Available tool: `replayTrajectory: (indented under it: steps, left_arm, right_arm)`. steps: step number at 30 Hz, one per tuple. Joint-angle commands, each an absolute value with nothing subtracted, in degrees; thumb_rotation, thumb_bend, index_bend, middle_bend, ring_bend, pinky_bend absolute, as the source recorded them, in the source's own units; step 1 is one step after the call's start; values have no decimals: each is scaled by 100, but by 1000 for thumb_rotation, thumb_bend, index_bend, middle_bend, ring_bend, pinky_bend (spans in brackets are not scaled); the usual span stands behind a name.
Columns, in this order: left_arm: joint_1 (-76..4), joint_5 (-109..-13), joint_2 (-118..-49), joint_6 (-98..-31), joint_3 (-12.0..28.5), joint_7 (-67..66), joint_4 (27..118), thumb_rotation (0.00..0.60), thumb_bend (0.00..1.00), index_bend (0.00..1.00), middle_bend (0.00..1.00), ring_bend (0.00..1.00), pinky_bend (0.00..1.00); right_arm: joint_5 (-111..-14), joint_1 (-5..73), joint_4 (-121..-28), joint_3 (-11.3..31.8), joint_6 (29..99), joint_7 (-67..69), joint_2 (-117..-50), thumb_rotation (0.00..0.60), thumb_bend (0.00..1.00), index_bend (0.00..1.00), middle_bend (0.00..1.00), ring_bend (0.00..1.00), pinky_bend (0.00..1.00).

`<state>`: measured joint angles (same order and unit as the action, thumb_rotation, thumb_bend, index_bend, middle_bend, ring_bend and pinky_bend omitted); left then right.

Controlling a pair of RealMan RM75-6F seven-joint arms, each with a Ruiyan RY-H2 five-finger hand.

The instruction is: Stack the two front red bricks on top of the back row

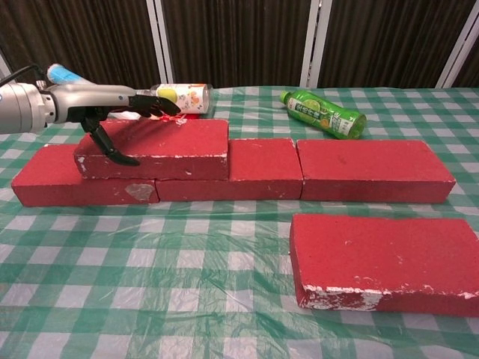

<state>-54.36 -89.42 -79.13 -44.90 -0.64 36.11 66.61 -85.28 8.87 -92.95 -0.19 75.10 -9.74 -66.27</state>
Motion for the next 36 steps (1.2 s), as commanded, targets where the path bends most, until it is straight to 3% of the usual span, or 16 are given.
replayTrajectory:
  steps: [1, 9, 13, 16, 22, 36]
  left_arm:
    - [-5393, -8906, -7818, -4591, -17, 3477, 6758, 600, 261, 0, 9, 0, 62]
    - [-4672, -8705, -6964, -5437, -112, 2182, 7781, 600, 259, 0, 2, 0, 58]
    - [-3690, -8636, -6660, -6646, -363, 971, 8286, 600, 260, 0, 0, 0, 51]
    - [-3005, -8639, -6679, -7432, -553, 325, 8392, 600, 260, 0, 0, 0, 50]
    - [-2120, -8676, -7010, -8324, -710, -147, 8163, 600, 259, 0, 0, 0, 37]
    - [-1701, -8887, -7281, -8445, -589, -31, 7813, 600, 258, 0, 0, 0, 33]
  right_arm:
    - [-8596, 890, -9271, -27, 7546, -932, -6639, 522, 203, 0, 0, 0, 0]
    - [-9057, 963, -9184, -170, 7572, -395, -6708, 523, 201, 0, 0, 0, 0]
    - [-9192, 1134, -9085, -311, 7200, 42, -6976, 523, 200, 0, 0, 0, 0]
    - [-9173, 1312, -9013, -298, 6907, 216, -7157, 522, 200, 0, 0, 0, 0]
    - [-9122, 1707, -8951, -268, 6287, 485, -7480, 522, 200, 0, 0, 0, 0]
    - [-9017, 2091, -8819, -356, 5728, 764, -7837, 523, 201, 0, 0, 0, 0]
